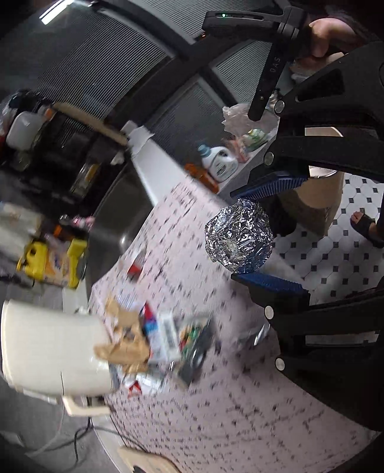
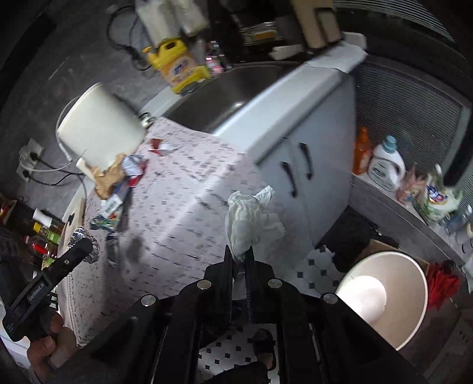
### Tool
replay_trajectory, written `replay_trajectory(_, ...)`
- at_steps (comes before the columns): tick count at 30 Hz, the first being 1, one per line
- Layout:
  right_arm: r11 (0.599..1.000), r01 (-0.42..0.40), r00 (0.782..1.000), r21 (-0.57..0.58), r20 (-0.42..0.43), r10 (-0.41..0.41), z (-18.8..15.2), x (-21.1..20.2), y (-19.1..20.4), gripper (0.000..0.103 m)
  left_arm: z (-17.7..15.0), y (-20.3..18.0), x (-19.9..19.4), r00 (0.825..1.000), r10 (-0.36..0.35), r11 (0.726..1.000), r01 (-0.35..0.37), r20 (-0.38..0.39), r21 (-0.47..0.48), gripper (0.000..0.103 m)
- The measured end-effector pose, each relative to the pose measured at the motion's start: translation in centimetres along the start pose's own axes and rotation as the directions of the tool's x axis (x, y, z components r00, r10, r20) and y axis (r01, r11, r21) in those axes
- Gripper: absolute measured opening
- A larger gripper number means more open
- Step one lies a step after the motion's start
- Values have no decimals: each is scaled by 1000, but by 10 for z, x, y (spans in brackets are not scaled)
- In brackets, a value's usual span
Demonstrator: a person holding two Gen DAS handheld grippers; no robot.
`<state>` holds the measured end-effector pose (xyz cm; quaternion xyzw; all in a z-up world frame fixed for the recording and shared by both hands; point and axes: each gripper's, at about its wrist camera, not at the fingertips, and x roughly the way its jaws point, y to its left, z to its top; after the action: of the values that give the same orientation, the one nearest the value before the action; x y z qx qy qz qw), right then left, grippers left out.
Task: Collect trash
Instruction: 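Carry foil ball and white plastic down to the white bin and open both tools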
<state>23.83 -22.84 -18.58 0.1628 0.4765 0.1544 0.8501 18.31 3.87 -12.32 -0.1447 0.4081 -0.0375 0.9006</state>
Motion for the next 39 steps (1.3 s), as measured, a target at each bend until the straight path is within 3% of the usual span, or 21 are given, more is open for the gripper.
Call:
replay_trajectory(9,987,117,993,106,-49,-112,-41,-18,-109,8,-38,-81,54,990,-76,994,84,-117,67,49)
replay_trajectory(20,974,182,972,135,-177,-157,-77,-4,-187,12,-92,-154,126,955,-157,980,182,-251,80,49)
replay_trajectory(21,973,185,969,137,-190,-157,-78,-2,-191,14,-95,-158,129,953,-159,979,186,-257,83,49)
replay_trajectory(22,971,190,967,143,-200,-160,-80,-2,-195,27,-98,-162,132,951,-163,978,191,-262,83,49)
replay_trajectory(23,969,188,967,162,-201,-154,-81,-4,-202,51,-100,-165,134,949,-167,977,195,-267,81,49)
replay_trajectory(24,967,181,971,178,-188,-147,-82,-8,-207,60,-103,-169,138,946,-172,977,200,-275,77,49)
replay_trajectory(34,953,209,972,221,-155,-178,-80,-51,-245,67,-121,-206,163,910,-228,962,266,-346,65,49)
replay_trajectory(39,945,219,974,244,-114,-196,-74,-77,-259,71,-122,-235,171,882,-255,946,311,-395,85,51)
